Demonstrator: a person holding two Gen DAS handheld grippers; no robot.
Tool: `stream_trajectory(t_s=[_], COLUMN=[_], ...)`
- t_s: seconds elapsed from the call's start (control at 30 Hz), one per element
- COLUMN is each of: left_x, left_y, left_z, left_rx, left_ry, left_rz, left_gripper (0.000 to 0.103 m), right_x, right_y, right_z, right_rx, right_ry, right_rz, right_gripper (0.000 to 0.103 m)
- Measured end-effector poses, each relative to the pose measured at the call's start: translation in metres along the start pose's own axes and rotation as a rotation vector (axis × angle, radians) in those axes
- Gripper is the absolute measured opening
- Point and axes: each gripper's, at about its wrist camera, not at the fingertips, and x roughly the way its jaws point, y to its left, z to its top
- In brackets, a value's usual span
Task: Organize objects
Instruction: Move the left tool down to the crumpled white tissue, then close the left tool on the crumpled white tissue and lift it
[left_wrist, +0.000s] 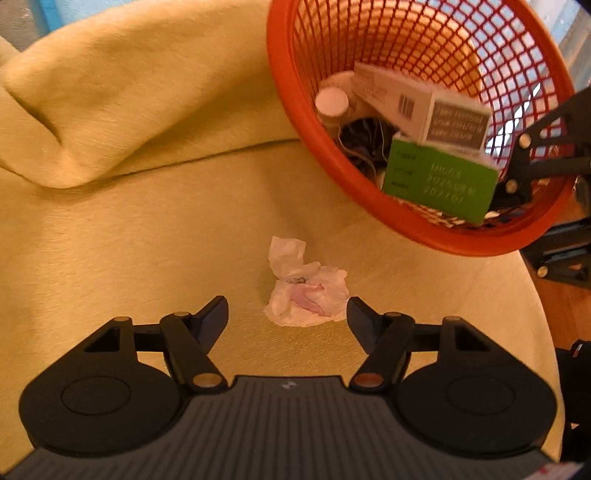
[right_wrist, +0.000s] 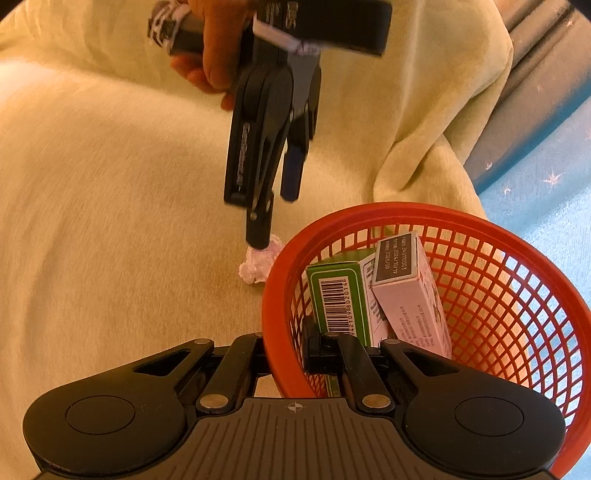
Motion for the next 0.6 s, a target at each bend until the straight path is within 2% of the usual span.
stream_trajectory(t_s=[0.17,0.4,0.53,0.6], left_x=[0.016,0.034,0.042,0.042], left_y=[-0.001,0.002,0.001,0.001], left_z=[0.002,0.007,0.009,0.008], left_rx=[0.030,0.012,0.008,0.007], left_ry=[0.024,0.036,0.048,0.047], left_rz=[-0.017,-0.056,-0.093,-0.094], left_gripper=[0.059,0.058,0.043,0.040], right_x=[0.000,-0.001,-0.001,-0.001], right_y=[0.001,0.002,0.002,0.002], right_z=[-0.001,-0.001,-0.001,-0.001], right_rx=[-0.004,-0.001,-0.001,-0.002], right_ry=[-0.004,-0.004,-0.002,-0.001], right_rz=[0.000,-0.001,-0.002,-0.002], right_gripper=[0.002,0.002,0.002,0.002])
